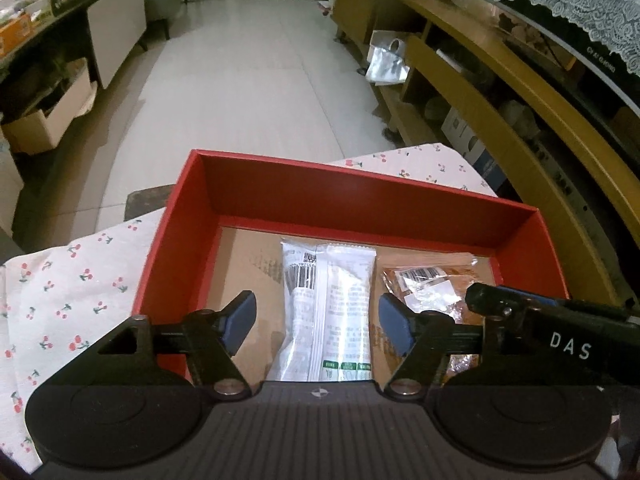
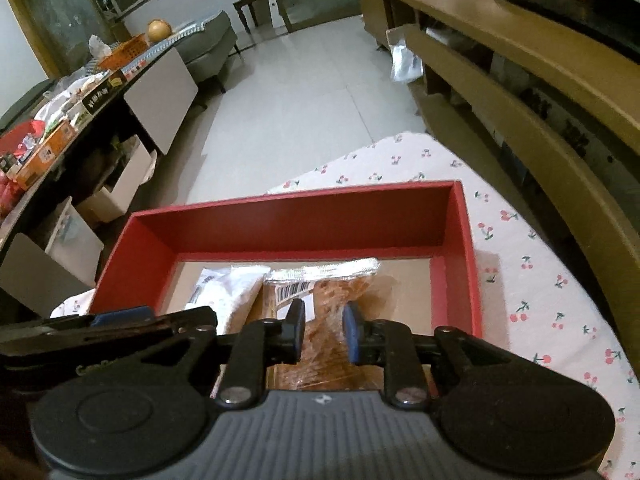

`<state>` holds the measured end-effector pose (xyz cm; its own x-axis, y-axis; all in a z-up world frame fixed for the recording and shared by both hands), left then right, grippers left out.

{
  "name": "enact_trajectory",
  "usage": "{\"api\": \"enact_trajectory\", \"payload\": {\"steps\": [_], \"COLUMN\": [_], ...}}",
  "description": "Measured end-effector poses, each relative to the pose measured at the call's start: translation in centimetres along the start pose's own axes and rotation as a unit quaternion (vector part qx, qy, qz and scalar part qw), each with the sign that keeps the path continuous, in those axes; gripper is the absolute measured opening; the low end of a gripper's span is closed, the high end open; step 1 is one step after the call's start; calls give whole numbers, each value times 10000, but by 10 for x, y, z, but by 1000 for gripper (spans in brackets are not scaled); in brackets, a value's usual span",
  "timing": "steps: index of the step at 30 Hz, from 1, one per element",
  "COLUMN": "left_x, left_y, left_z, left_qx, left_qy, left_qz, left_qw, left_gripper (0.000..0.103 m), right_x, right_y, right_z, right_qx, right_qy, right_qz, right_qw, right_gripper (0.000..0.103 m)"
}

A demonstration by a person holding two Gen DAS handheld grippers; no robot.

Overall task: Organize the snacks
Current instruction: 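Open both tools to release the snacks in the box and withdraw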

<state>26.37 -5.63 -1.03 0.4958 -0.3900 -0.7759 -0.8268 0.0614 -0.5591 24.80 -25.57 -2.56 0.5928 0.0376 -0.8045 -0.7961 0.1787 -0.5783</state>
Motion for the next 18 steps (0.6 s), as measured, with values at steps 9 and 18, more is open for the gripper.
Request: {"api": "enact_trajectory", "payload": {"steps": [9, 18], "left_x": [-25, -53], "left_y": [11, 38], "left_z": [-3, -7], "left_qx": [-37, -99], "left_qy": [49, 201], "left_qz": [-47, 12], "left_qw": [10000, 9997], "left_gripper": [77, 78], "right_x": [-27, -60], "right_y": [7, 36], "right_z": [4, 1], "right_qx": [85, 159], "right_qy": [-226, -422], "right_qz": [-86, -29], "right_qw": [9997, 9990], "right_gripper": [38, 41]}}
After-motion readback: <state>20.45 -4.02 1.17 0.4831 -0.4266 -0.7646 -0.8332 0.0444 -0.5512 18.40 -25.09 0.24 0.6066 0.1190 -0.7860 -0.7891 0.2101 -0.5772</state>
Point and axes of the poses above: each gripper's, at about its wrist camera, not at the fingertips, and x roughly the way its jaws point, z to its left, y to its underside, the point moved 1 cm from there along x, roughly the way its jaws point, and after that the axes turned 12 degrees about y, right-handed, at the moved point
